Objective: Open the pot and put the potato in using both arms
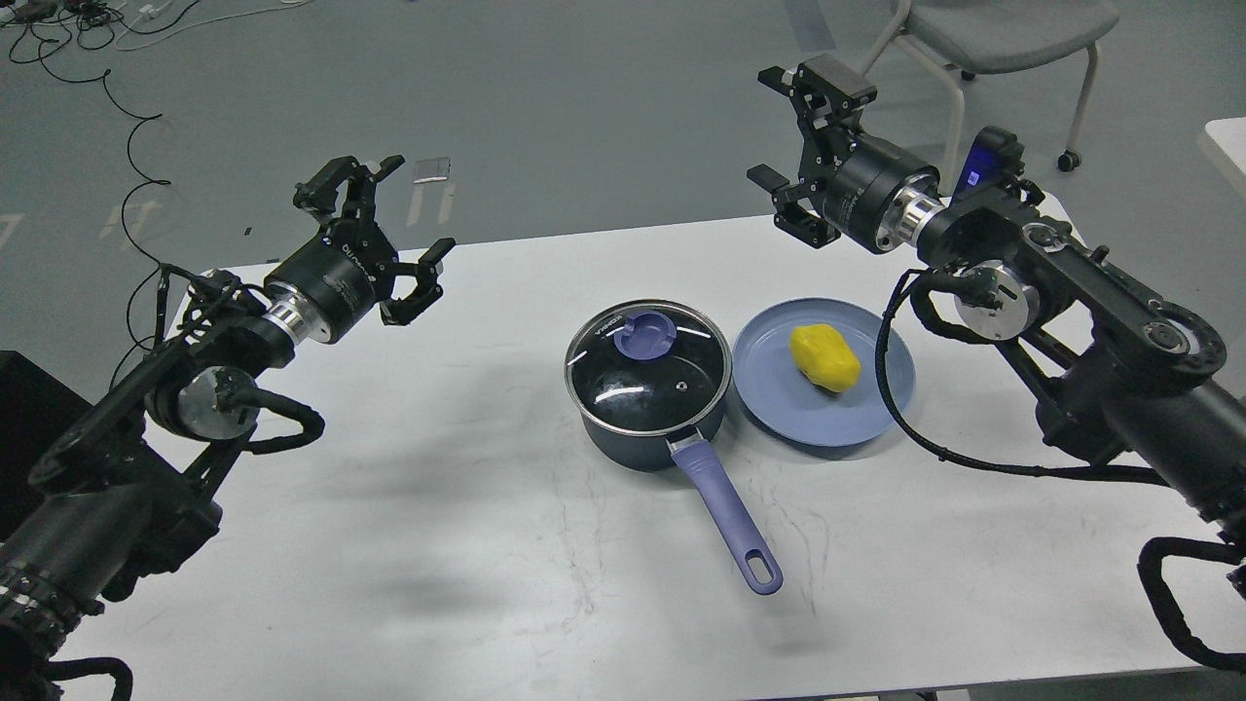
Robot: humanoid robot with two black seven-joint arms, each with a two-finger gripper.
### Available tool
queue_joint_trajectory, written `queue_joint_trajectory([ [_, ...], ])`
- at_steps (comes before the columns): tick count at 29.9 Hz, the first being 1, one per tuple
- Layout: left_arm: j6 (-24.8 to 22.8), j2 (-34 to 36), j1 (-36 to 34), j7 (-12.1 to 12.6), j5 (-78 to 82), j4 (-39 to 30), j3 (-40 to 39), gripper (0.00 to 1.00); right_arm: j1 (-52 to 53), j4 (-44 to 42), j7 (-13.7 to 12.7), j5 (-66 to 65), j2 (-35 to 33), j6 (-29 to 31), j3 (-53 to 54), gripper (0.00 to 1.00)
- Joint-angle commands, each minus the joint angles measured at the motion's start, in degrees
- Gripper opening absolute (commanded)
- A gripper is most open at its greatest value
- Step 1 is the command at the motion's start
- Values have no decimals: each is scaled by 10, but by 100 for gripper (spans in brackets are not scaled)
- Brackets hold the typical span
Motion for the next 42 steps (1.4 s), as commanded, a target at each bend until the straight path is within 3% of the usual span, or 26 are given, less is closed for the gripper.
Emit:
queue_joint_trajectory([
  [1, -1, 0, 2, 0, 3, -8, 6, 98, 0, -1, 1, -12, 0, 0, -3, 100],
  [42, 8, -13, -1, 0, 12, -14, 6, 98, -5, 9, 2, -16, 12, -5, 20, 100],
])
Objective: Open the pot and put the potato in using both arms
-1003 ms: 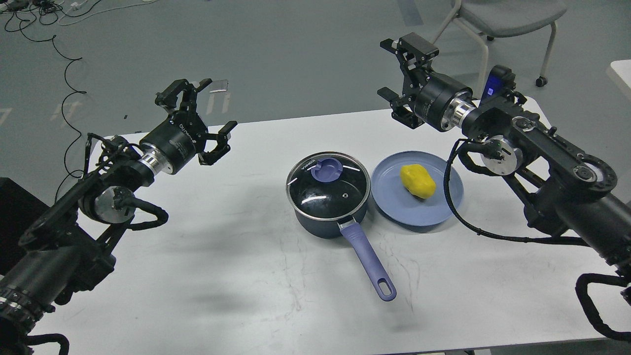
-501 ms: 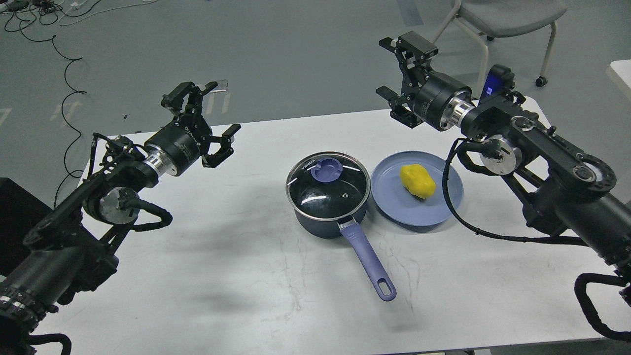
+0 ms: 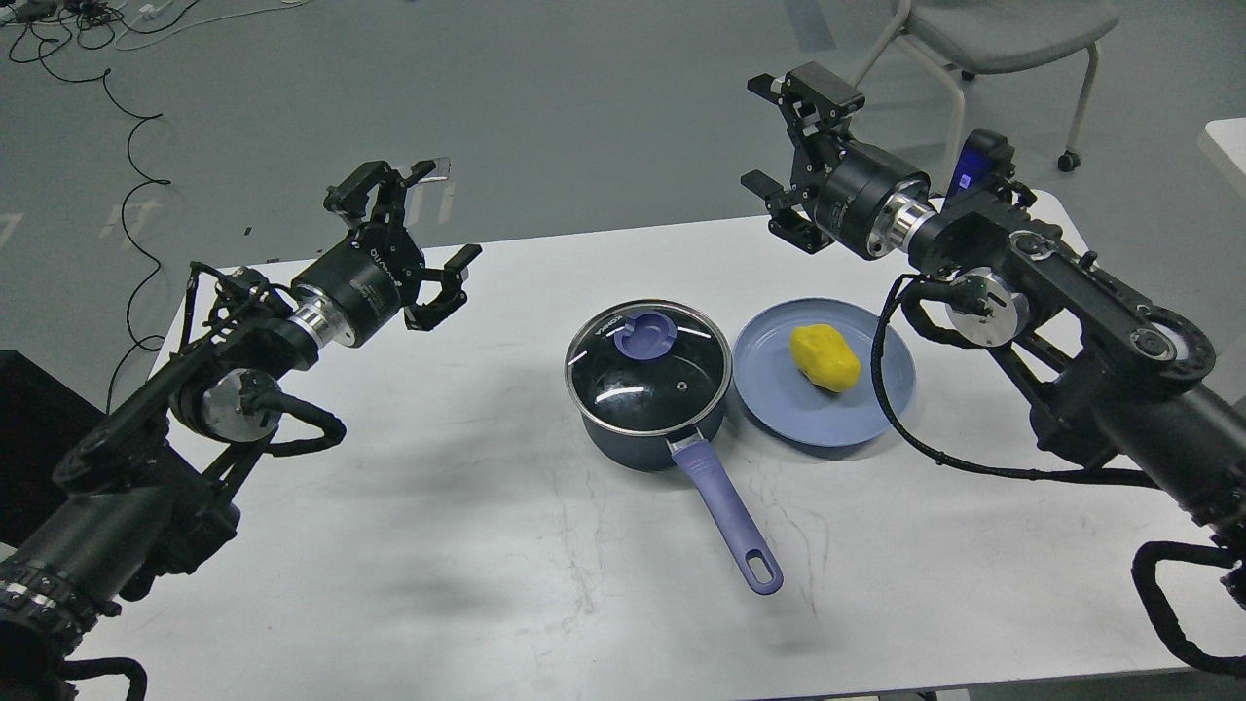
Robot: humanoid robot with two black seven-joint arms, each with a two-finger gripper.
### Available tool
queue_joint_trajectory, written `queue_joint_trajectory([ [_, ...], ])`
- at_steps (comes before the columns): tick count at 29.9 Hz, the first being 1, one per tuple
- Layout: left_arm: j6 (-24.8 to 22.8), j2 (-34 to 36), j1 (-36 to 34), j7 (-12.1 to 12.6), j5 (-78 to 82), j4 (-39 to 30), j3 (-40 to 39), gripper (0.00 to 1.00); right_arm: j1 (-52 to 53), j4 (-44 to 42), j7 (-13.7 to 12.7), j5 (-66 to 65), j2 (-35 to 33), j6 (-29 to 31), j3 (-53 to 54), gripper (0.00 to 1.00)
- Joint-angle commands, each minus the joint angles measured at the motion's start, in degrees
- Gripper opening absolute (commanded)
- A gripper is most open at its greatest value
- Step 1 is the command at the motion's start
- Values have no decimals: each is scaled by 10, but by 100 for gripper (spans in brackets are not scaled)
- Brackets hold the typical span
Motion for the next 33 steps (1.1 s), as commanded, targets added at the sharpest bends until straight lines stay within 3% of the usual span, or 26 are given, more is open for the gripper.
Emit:
queue_joint_trajectory([
  [1, 3, 0, 0, 0, -1, 0, 0, 98, -3, 2, 1, 4, 7, -2, 28, 100],
  [22, 3, 1, -2, -2, -2, 0, -1, 98, -12, 4, -6, 4, 6, 10, 6, 100],
  [24, 3, 1, -2, -11, -1, 0, -2, 98, -12, 4, -6, 4, 6, 9, 2, 100],
  [26, 3, 2, -3, -52, 6, 0, -4, 98, -12, 7, -6, 4, 4, 10, -2, 100],
  [28, 3, 4, -4, -72, 6, 0, -3, 98, -11, 9, -6, 4, 3, 10, -2, 100],
  [33, 23, 8, -11, -74, 17, -2, 0, 98, -11, 12, -6, 4, 2, 10, -1, 100],
])
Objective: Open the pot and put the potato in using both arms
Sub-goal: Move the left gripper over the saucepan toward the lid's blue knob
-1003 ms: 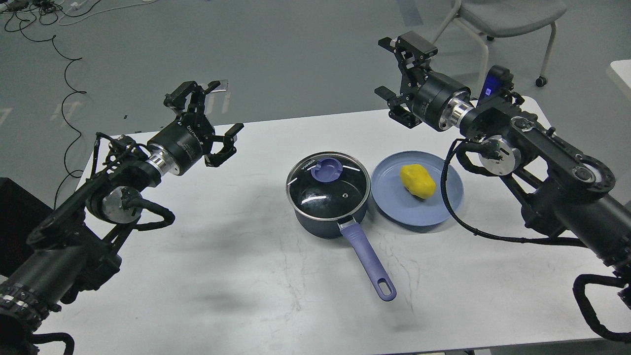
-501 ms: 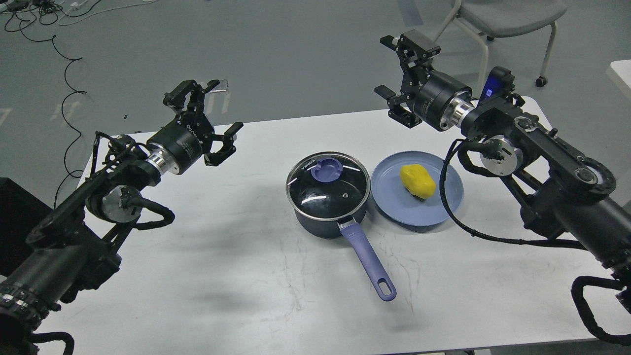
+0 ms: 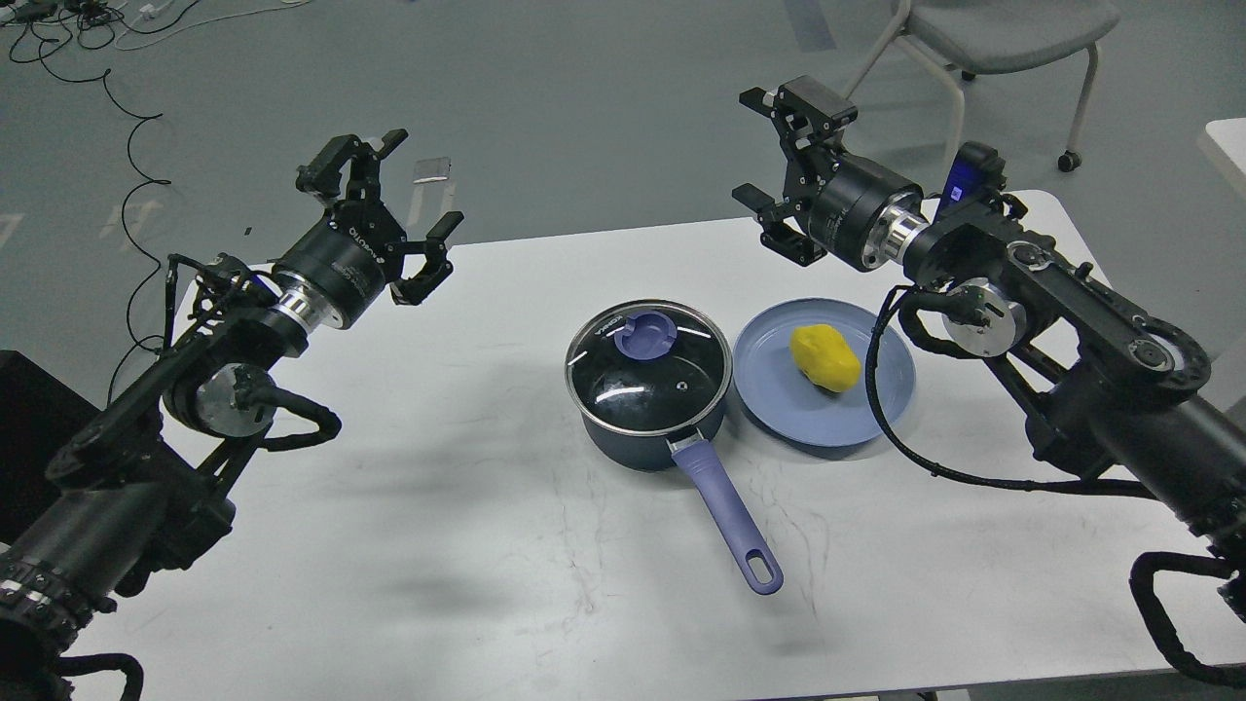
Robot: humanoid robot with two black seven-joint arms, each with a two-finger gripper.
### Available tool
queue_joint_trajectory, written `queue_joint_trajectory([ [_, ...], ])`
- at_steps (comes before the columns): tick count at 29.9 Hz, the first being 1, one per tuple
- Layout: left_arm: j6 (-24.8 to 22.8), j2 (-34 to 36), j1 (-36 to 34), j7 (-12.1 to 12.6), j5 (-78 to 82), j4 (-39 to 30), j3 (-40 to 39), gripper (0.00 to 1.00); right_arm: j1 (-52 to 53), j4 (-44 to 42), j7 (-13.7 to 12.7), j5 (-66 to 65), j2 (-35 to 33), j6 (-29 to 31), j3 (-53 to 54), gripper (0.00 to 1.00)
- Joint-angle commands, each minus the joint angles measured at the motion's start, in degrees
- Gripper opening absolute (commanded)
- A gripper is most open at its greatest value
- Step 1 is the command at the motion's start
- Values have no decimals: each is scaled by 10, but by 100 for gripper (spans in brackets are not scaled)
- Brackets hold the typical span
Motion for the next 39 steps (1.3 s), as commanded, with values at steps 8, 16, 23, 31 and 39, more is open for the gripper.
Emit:
queue_joint_trajectory([
  [8, 109, 23, -47, -37, 218, -53, 2, 98, -18, 13, 0, 2, -29, 1, 41, 100],
  [16, 167, 28, -76, -61, 442, -104, 3, 98, -57, 8, -1, 9, -77, 38, 77, 100],
  [23, 230, 19, -96, -69, 690, -170, 49, 98, -67, -8, 0, 90, -99, 53, 82, 100],
  [31, 259, 14, -167, -71, 911, -198, 207, 98, -65, -70, 5, 136, -118, 58, 84, 100],
  [39, 270, -34, -164, -72, 1037, -161, 231, 98, -64, -132, 5, 178, -138, 62, 80, 100],
])
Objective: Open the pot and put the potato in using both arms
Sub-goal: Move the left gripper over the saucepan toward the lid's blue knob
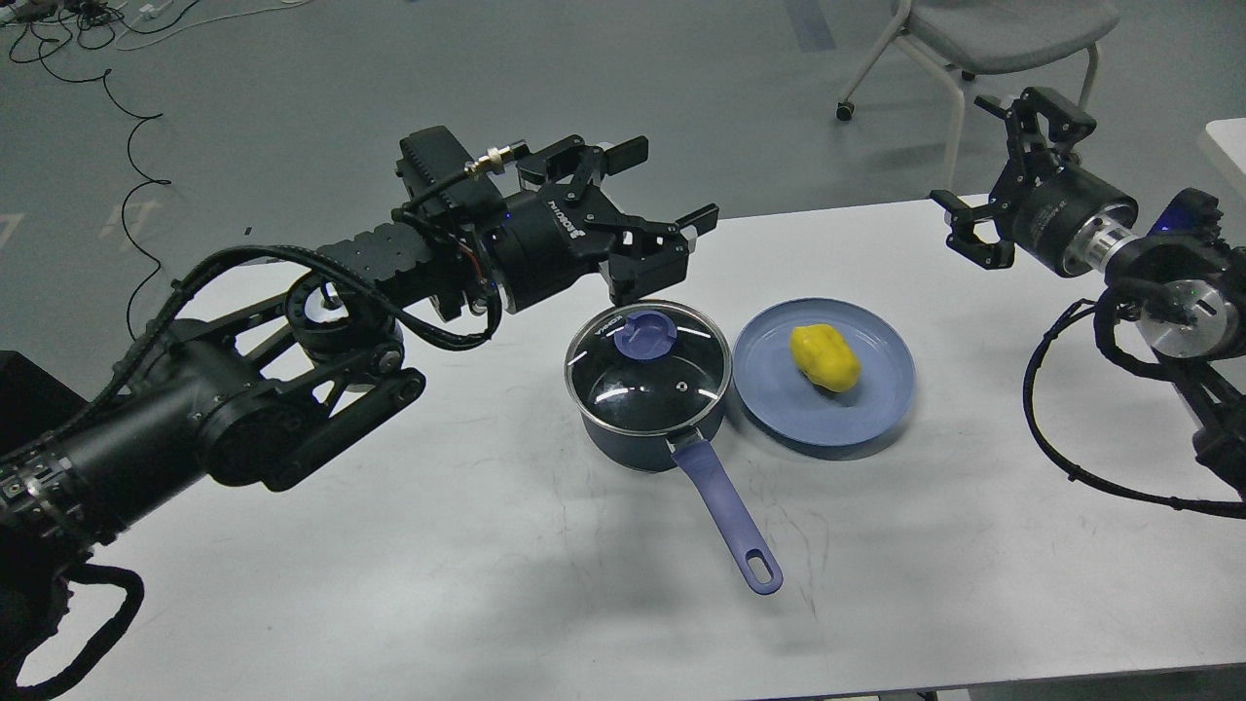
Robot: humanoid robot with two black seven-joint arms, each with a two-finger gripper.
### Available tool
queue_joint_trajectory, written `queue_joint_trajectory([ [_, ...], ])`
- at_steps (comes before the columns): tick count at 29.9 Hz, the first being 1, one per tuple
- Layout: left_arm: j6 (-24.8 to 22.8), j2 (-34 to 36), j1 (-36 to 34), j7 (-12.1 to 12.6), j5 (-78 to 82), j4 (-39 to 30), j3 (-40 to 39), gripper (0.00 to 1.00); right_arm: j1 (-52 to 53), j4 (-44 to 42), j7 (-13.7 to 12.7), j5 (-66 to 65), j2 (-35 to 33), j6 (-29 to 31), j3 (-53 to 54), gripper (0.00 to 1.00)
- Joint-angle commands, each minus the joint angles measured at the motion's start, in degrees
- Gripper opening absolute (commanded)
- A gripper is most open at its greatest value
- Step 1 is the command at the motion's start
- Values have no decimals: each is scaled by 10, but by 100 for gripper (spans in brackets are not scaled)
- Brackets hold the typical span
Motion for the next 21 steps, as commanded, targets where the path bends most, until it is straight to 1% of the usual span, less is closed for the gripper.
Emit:
queue_joint_trajectory([
  [1, 0, -22, 3, -1, 14, 36, 24, 98, -1, -18, 0, 2, -6, 3, -1, 100],
  [3, 4, -47, 0, -1, 21, 61, 49, 98, -1, -19, 0, 3, -9, 4, -1, 100],
  [6, 8, -65, 2, -1, 48, 87, 56, 98, 0, -19, 0, 3, -10, 4, 0, 100],
  [8, 8, -74, 4, -2, 60, 123, 61, 98, -1, -19, 1, 3, -12, 4, -1, 100],
  [9, 8, -78, 4, -6, 57, 133, 65, 98, -1, -19, 1, 3, -12, 3, -2, 100],
  [10, 9, -84, 4, -20, 56, 142, 71, 98, -1, -18, 1, 2, -13, 4, -2, 100],
  [13, 20, -84, 9, -48, 61, 144, 83, 98, -1, -19, 1, 3, -16, 3, -2, 100],
  [16, 40, -80, 14, -50, 62, 145, 94, 98, -1, -21, 1, 2, -19, 3, -2, 100],
  [21, 42, -69, 31, -50, 62, 145, 95, 98, -1, -20, 1, 2, -20, 3, -3, 100],
])
